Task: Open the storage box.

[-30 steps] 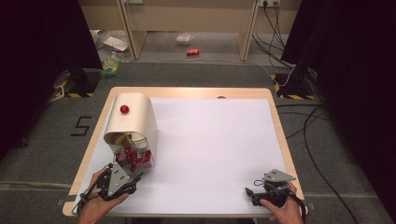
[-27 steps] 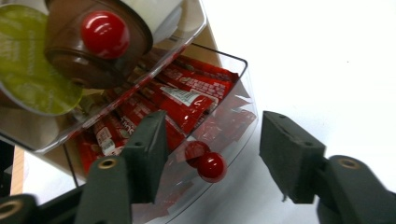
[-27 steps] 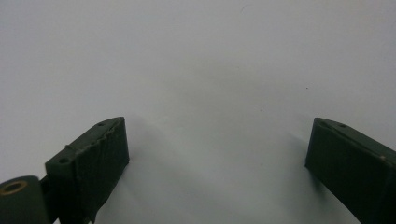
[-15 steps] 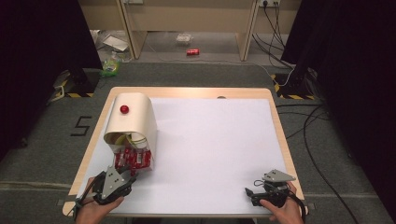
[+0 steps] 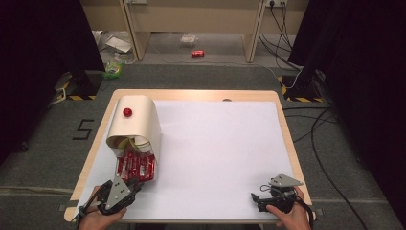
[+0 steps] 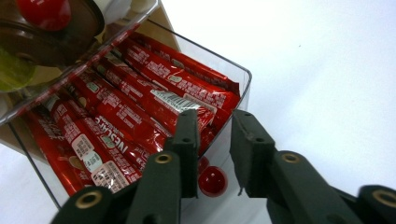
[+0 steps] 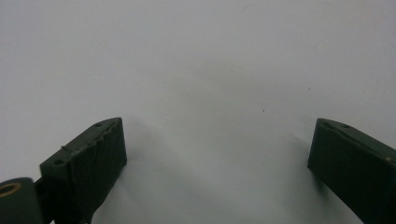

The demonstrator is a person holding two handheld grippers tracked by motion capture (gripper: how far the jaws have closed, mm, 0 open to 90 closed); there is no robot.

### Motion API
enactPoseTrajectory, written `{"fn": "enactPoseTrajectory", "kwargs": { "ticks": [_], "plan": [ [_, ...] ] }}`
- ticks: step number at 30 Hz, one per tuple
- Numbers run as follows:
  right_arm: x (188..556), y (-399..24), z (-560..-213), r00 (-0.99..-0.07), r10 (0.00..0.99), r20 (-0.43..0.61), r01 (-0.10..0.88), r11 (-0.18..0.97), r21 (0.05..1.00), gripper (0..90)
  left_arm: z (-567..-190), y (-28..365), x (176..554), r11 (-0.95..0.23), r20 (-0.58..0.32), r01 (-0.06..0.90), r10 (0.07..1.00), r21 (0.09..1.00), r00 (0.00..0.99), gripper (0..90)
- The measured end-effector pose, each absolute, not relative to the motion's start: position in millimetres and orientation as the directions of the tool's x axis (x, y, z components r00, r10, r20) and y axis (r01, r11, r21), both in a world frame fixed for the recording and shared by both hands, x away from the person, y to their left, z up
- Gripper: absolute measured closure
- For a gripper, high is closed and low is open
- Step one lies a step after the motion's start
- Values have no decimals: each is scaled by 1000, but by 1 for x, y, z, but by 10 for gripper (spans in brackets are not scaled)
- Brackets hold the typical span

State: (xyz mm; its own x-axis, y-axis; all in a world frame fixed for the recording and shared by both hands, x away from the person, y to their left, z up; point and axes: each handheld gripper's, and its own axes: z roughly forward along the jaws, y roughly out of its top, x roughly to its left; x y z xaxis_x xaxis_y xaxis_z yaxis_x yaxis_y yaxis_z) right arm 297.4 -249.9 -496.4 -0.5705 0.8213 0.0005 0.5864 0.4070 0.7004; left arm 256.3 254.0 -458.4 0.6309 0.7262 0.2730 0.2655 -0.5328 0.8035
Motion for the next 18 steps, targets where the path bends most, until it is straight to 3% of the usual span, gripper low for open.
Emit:
{"fn": "enactPoseTrajectory", "kwargs": {
  "ticks": [5, 18],
  "plan": [
    [297, -250, -497, -571, 821, 1, 587, 407, 700, 41, -458, 256, 252, -492, 222, 271, 730, 827, 646, 791],
    [297, -249, -497, -571, 821, 3, 588, 407, 698, 30, -458, 262, 242, -453, 124, 351, 738, 819, 664, 803]
  ]
}}
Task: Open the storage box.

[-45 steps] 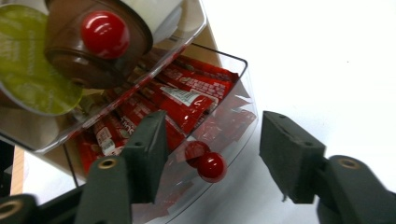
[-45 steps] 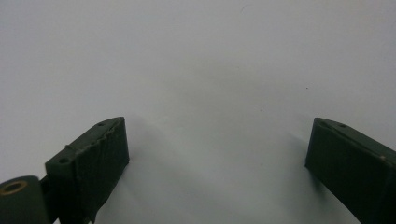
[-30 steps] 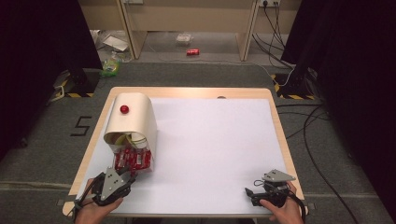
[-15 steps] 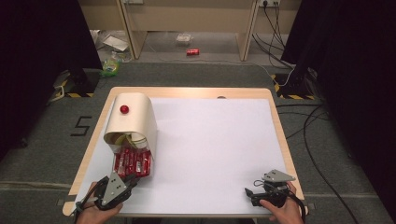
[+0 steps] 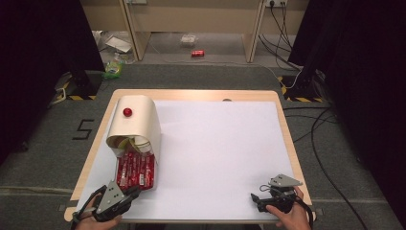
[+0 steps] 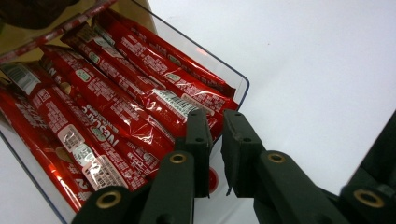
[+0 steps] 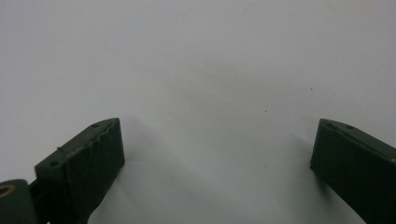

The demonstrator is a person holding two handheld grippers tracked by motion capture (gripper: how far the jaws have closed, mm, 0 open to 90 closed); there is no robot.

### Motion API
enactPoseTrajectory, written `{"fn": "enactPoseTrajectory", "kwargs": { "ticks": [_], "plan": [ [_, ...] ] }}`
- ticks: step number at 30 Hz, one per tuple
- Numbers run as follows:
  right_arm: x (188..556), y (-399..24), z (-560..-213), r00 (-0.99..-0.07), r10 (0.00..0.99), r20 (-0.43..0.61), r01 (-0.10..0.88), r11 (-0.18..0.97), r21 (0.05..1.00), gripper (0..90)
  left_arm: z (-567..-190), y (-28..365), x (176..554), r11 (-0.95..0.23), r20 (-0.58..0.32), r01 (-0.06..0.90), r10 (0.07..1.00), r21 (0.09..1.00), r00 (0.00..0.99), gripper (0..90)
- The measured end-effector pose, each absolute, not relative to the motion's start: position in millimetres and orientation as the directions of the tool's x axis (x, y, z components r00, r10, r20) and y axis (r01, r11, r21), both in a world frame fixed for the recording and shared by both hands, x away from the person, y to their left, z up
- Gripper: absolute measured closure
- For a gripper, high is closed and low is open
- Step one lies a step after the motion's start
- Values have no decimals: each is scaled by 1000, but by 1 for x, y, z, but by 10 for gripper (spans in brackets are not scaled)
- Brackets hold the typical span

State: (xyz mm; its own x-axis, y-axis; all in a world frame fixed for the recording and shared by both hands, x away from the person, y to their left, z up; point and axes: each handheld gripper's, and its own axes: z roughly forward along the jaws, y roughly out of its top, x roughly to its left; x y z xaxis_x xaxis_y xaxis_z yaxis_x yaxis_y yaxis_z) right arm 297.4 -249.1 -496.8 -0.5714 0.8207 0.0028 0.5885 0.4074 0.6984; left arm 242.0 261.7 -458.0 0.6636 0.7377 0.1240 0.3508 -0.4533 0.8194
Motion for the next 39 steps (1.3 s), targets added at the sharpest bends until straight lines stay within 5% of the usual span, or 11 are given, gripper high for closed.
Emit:
{"fn": "enactPoseTrajectory", "kwargs": {
  "ticks": [17, 39],
  "plan": [
    [297, -249, -497, -573, 820, 2, 588, 409, 698, 23, -447, 261, 235, -448, 54, 422, 733, 788, 678, 784],
    [298, -249, -497, -577, 817, 3, 586, 411, 699, 17, -443, 261, 243, -354, 18, 444, 798, 823, 602, 481]
  ]
}}
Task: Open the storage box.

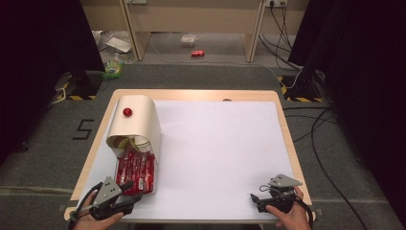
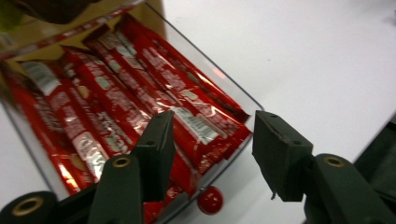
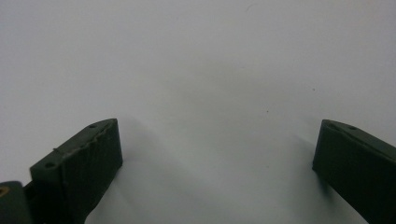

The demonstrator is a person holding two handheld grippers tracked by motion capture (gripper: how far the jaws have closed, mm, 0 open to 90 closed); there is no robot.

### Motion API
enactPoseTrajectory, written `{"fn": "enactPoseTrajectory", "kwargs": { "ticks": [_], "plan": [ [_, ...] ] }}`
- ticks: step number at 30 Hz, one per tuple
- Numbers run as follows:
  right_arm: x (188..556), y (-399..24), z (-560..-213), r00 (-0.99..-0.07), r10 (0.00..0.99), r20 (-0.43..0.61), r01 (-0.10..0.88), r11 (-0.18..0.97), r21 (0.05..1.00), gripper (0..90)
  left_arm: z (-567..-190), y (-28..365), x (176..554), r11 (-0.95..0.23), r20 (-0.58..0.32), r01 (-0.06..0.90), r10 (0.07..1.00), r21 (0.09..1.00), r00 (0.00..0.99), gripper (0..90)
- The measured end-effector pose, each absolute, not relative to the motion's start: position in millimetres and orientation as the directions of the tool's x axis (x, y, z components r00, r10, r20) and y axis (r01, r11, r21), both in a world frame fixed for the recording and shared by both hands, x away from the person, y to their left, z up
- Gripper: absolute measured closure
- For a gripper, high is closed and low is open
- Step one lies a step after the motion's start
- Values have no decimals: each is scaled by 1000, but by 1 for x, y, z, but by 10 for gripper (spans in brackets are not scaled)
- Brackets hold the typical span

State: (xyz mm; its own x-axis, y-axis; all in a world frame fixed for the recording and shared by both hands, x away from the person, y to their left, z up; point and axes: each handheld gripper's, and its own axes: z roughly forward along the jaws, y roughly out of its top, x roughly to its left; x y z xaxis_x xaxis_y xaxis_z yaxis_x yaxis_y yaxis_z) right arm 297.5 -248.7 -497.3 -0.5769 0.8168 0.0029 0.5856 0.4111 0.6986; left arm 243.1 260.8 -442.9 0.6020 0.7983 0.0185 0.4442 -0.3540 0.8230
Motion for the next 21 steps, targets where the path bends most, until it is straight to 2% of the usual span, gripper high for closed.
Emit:
{"fn": "enactPoseTrajectory", "kwargs": {
  "ticks": [11, 13, 16, 21],
  "plan": [
    [298, -249, -497, -579, 815, 3, 585, 413, 698, 13, -442, 264, 251, -288, -13, 473, 844, 833, 536, 421],
    [298, -249, -498, -579, 815, 2, 584, 413, 699, 13, -441, 264, 251, -278, -9, 472, 855, 837, 519, 376],
    [298, -249, -497, -578, 816, 3, 585, 412, 699, 12, -439, 266, 252, -249, -26, 472, 864, 846, 503, 378],
    [298, -249, -498, -578, 816, 3, 582, 411, 702, 12, -441, 267, 256, -246, -6, 470, 881, 848, 473, 375]
  ]
}}
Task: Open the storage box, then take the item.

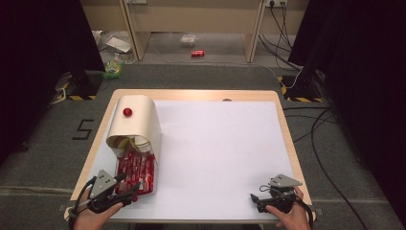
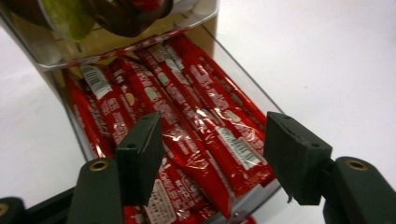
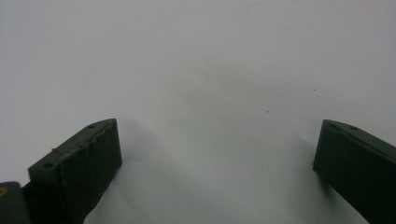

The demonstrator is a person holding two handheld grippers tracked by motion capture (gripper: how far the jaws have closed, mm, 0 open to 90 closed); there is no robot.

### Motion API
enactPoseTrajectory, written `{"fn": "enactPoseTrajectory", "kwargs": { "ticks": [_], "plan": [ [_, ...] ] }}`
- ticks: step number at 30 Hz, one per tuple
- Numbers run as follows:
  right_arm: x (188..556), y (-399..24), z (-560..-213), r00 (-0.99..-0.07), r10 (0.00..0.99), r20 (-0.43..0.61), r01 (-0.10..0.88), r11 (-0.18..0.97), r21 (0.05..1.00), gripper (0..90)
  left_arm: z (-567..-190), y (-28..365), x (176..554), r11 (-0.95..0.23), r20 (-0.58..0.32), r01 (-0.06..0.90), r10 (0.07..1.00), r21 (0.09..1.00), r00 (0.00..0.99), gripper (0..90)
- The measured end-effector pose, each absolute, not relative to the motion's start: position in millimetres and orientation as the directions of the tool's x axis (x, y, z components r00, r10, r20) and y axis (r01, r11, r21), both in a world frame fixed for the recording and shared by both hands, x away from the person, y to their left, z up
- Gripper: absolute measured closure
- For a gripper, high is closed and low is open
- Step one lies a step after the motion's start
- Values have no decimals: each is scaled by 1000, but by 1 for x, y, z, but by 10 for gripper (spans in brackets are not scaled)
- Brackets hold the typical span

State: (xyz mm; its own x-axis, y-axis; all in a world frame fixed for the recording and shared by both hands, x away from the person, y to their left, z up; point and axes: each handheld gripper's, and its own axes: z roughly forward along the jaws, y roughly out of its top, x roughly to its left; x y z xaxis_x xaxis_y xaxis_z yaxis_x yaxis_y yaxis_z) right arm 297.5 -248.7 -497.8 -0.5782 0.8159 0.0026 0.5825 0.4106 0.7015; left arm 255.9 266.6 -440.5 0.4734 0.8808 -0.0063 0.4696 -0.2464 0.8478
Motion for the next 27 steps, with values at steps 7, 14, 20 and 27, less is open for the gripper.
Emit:
{"fn": "enactPoseTrajectory", "kwargs": {
  "ticks": [7, 14, 20, 27],
  "plan": [
    [297, -249, -498, -578, 816, 4, 583, 409, 702, 12, -441, 267, 262, -226, -13, 476, 894, 850, 448, 409],
    [298, -249, -498, -579, 816, 2, 582, 411, 702, 11, -442, 272, 268, -213, -22, 490, 903, 846, 430, 435],
    [298, -249, -498, -578, 816, 0, 583, 413, 700, 10, -442, 272, 272, -215, -13, 491, 907, 844, 420, 431],
    [298, -248, -498, -578, 816, 1, 582, 412, 701, 10, -444, 268, 277, -225, 2, 491, 910, 842, 414, 453]
  ]
}}
